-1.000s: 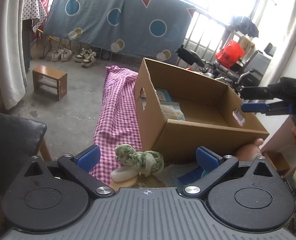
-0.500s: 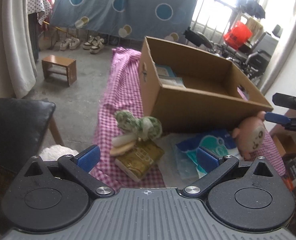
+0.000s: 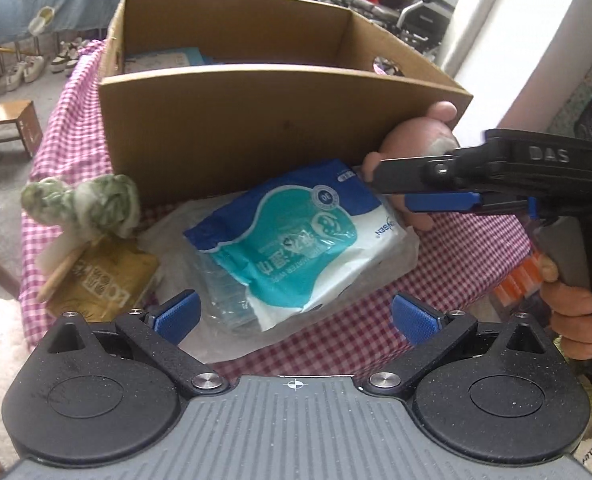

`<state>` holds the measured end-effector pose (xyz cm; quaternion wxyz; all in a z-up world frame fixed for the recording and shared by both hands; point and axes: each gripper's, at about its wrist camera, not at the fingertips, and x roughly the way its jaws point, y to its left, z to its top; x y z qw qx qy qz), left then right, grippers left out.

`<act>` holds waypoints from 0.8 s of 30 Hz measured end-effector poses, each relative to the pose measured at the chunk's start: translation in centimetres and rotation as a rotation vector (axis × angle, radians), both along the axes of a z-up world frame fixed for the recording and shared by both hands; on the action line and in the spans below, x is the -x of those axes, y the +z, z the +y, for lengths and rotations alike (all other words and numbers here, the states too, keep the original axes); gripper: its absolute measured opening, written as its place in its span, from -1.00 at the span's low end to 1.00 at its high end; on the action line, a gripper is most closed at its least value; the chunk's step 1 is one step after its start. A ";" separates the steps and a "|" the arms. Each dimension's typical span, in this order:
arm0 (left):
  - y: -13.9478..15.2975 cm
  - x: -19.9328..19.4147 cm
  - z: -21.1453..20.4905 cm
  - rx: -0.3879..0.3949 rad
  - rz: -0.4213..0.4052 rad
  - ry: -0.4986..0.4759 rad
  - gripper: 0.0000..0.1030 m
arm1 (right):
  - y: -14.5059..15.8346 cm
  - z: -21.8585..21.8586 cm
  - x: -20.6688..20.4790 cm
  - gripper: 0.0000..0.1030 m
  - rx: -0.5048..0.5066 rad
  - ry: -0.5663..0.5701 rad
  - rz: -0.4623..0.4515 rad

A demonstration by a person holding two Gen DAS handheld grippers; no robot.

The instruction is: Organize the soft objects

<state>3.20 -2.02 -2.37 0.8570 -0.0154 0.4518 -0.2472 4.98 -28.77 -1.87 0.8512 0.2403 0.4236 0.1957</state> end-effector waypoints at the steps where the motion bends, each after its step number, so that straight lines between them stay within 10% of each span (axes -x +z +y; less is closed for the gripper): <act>1: -0.2 -0.3 -0.2 0.000 0.006 -0.008 0.99 | -0.3 0.1 -0.3 0.55 0.010 -0.001 0.009; 24: -1.3 -2.9 -2.0 0.043 0.054 -0.062 0.97 | -1.1 1.8 -1.6 0.27 0.041 0.061 0.076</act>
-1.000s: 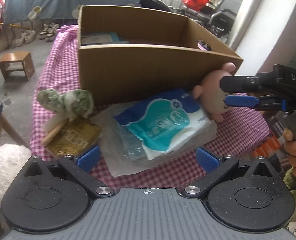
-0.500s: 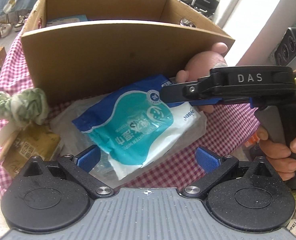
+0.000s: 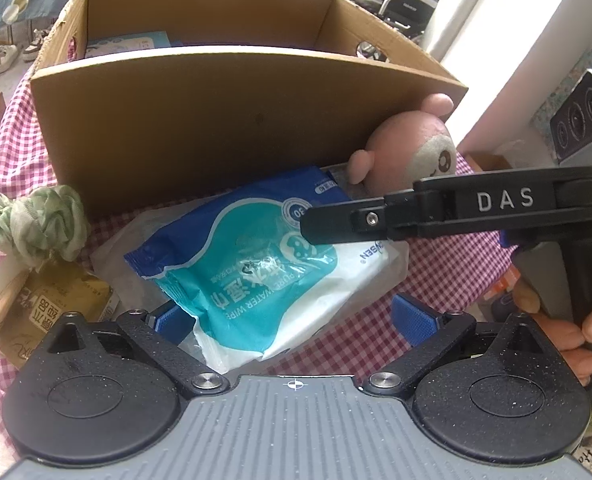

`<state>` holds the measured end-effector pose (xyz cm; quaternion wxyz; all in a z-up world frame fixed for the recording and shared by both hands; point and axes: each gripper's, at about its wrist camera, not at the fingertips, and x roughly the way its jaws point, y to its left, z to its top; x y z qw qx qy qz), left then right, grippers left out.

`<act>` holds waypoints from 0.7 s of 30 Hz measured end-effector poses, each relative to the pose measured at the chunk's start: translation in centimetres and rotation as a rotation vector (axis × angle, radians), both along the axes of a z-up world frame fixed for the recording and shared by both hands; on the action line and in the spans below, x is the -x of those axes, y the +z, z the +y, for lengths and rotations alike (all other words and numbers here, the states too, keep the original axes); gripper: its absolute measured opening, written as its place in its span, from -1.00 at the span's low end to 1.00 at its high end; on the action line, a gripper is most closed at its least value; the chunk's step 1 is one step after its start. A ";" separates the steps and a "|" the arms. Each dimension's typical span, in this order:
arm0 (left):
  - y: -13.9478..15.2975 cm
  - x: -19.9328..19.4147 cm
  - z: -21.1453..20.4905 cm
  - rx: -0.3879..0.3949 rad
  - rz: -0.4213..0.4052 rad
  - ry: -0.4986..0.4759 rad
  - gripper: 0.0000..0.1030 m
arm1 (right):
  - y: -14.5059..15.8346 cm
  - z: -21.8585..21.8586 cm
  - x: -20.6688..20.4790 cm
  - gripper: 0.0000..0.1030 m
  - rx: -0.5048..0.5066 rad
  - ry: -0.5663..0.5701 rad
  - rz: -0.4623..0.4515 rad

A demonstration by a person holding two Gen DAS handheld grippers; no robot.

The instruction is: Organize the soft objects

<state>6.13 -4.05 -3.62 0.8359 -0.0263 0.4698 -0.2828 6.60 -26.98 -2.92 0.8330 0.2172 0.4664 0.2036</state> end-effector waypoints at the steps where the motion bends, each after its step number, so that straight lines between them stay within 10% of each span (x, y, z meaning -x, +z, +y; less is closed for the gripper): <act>1: 0.0 0.0 0.1 0.000 -0.001 0.003 0.97 | 0.0 -0.1 0.1 0.27 0.001 0.000 0.001; 21: -0.4 -0.4 -1.2 -0.035 -0.031 -0.025 0.98 | -0.3 1.1 -0.4 0.24 0.054 -0.009 0.002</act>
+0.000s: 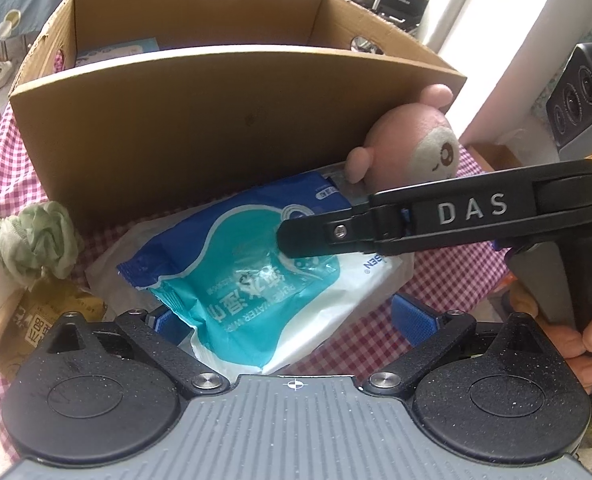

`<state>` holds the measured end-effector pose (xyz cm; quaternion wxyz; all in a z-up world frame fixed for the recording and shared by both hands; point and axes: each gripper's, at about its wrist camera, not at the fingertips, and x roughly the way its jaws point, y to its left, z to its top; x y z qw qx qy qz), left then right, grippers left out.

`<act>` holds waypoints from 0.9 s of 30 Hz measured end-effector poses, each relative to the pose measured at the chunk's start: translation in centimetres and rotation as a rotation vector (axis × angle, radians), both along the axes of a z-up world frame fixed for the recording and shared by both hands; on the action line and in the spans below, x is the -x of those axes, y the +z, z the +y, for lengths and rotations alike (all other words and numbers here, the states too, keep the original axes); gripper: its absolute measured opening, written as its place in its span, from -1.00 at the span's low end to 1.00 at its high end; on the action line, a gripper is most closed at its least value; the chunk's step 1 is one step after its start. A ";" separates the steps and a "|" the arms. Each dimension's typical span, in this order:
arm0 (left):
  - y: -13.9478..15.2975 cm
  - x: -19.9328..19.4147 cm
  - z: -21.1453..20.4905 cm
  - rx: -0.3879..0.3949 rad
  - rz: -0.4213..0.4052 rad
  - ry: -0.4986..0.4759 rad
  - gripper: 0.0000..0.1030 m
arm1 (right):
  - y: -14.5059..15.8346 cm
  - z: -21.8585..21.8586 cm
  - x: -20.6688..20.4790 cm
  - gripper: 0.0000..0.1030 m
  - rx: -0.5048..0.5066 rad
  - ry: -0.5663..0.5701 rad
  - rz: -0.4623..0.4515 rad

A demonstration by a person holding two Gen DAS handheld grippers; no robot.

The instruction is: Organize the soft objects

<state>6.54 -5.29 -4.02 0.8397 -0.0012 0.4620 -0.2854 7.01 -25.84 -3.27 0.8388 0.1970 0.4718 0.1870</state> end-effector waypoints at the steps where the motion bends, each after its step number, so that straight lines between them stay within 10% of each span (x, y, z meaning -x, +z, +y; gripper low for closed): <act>1: 0.1 0.0 -0.1 0.004 -0.002 -0.002 0.99 | 0.2 0.2 0.1 0.24 0.011 0.001 -0.006; 27: 2.4 2.1 0.7 0.028 -0.089 0.008 0.99 | 2.8 1.2 1.5 0.24 0.047 -0.002 -0.077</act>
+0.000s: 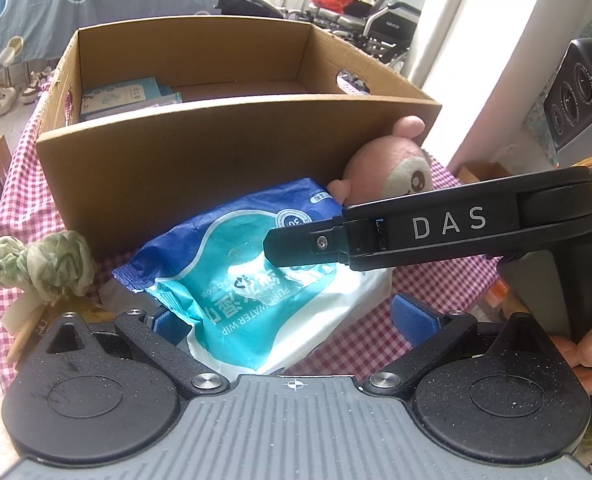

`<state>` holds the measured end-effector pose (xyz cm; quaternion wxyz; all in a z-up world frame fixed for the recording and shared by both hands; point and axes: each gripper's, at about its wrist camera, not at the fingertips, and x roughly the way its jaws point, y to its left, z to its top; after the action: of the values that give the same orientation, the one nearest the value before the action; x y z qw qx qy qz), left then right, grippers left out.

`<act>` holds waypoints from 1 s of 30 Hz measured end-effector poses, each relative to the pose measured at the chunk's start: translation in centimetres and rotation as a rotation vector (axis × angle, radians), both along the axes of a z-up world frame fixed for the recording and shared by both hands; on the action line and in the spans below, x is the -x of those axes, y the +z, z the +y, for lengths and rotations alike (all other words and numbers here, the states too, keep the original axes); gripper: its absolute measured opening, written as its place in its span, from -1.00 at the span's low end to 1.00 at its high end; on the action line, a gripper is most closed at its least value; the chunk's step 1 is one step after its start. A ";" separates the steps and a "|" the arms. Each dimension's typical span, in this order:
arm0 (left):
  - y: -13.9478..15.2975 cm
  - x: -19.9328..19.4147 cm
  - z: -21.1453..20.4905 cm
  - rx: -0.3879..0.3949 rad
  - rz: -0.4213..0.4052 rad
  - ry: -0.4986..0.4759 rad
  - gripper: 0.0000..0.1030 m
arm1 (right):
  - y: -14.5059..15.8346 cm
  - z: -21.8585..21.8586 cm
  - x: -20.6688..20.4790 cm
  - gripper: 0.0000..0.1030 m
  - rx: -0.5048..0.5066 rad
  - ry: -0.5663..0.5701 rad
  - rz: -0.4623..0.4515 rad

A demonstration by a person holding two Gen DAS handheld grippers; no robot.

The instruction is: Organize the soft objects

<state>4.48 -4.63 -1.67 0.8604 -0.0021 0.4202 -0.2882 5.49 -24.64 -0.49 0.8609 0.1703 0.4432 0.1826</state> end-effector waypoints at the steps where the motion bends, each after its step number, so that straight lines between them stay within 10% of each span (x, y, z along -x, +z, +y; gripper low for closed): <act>1: 0.0 0.0 0.0 0.001 -0.002 0.000 0.99 | 0.0 -0.1 0.0 0.24 -0.001 0.000 -0.001; 30: 0.7 0.5 0.5 0.006 -0.020 0.011 0.99 | 0.5 0.1 0.2 0.24 0.002 0.004 -0.012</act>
<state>3.98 -4.17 -1.01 0.8660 -0.0039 0.4109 -0.2848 5.28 -24.52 -0.01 0.8634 0.1676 0.4385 0.1848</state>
